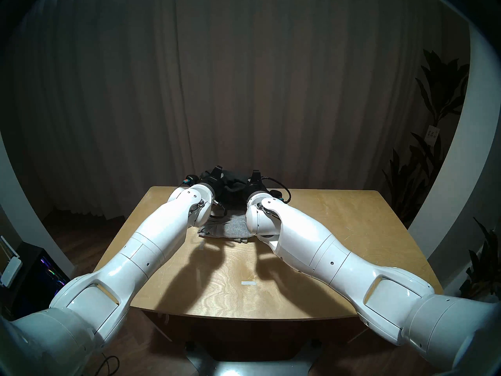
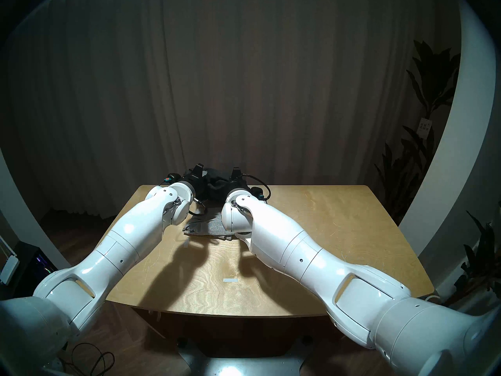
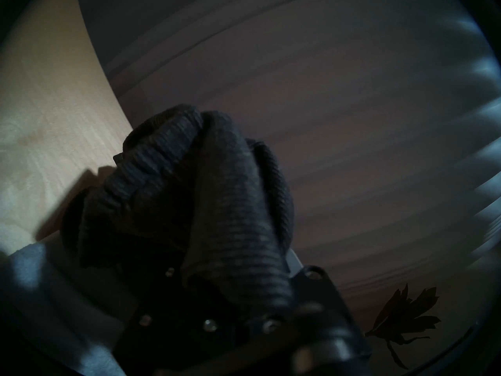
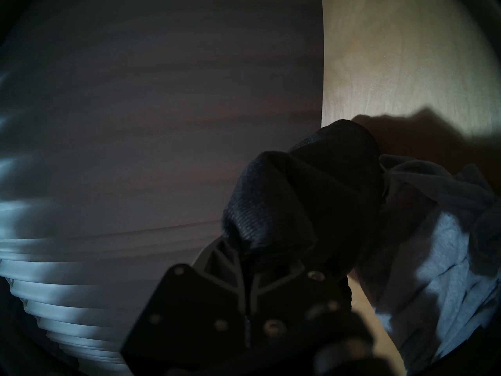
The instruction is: Fold pants twice and stack them
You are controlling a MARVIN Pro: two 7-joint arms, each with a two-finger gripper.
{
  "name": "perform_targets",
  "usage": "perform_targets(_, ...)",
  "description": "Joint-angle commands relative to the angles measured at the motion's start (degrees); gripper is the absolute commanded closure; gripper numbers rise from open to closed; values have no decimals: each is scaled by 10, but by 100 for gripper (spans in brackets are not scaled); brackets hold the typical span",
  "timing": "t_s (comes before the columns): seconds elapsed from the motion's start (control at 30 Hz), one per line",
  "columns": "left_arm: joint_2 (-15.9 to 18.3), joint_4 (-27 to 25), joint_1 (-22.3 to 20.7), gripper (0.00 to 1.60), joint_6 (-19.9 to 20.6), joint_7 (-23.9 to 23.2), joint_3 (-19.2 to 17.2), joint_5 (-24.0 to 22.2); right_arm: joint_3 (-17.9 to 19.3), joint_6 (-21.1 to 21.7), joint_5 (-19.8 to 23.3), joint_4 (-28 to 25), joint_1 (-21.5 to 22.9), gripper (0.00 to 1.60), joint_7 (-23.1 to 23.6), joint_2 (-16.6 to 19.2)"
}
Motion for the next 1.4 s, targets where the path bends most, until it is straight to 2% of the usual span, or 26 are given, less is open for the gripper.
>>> perform_targets(0.0, 28, -56, 35, 160, -15, 2, -16, -9, -3, -3, -7, -47, -2, 160, -3, 17)
perform_targets(0.27, 54, -119, 76, 160, -31, 17, -25, -20, -18, -13, -11, -90, -14, 160, -18, 44)
perform_targets(0.47, 62, -140, 101, 160, -50, 31, -25, -21, -30, -24, -10, -118, -33, 160, -42, 68)
perform_targets(0.93, 75, -185, 161, 160, -81, 59, -19, -19, -61, -44, -15, -139, -69, 160, -55, 83)
perform_targets(1.13, 86, -217, 190, 160, -95, 75, -15, -13, -65, -48, -14, -151, -77, 160, -55, 94)
perform_targets(1.33, 85, -227, 208, 160, -110, 91, -8, -4, -66, -48, -15, -160, -82, 160, -57, 105)
perform_targets(1.37, 84, -225, 209, 155, -112, 90, -8, -4, -66, -48, -15, -160, -82, 160, -57, 106)
